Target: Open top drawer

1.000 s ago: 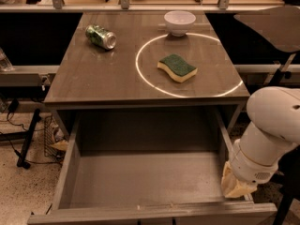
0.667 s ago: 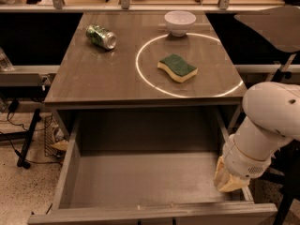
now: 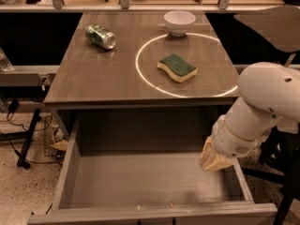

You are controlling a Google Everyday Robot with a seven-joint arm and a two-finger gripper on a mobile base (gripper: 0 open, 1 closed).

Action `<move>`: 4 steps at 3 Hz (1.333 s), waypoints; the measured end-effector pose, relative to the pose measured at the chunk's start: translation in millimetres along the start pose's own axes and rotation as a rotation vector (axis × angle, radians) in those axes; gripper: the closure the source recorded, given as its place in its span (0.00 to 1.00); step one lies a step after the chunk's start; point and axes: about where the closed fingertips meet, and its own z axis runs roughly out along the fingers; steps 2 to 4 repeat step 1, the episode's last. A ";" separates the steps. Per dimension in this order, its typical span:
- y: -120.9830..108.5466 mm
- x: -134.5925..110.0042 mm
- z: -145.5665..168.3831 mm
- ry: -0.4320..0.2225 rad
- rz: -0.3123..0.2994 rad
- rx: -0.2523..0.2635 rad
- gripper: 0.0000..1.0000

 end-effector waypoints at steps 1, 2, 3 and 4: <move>-1.4 -1.2 -1.2 -0.003 0.000 0.003 1.00; -1.4 -1.2 -1.2 -0.003 0.000 0.003 1.00; -1.4 -1.2 -1.2 -0.003 0.000 0.003 1.00; -1.4 -1.2 -1.2 -0.003 0.000 0.003 1.00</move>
Offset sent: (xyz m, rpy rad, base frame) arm 0.0000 0.0000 0.0000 0.0000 0.0000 0.0000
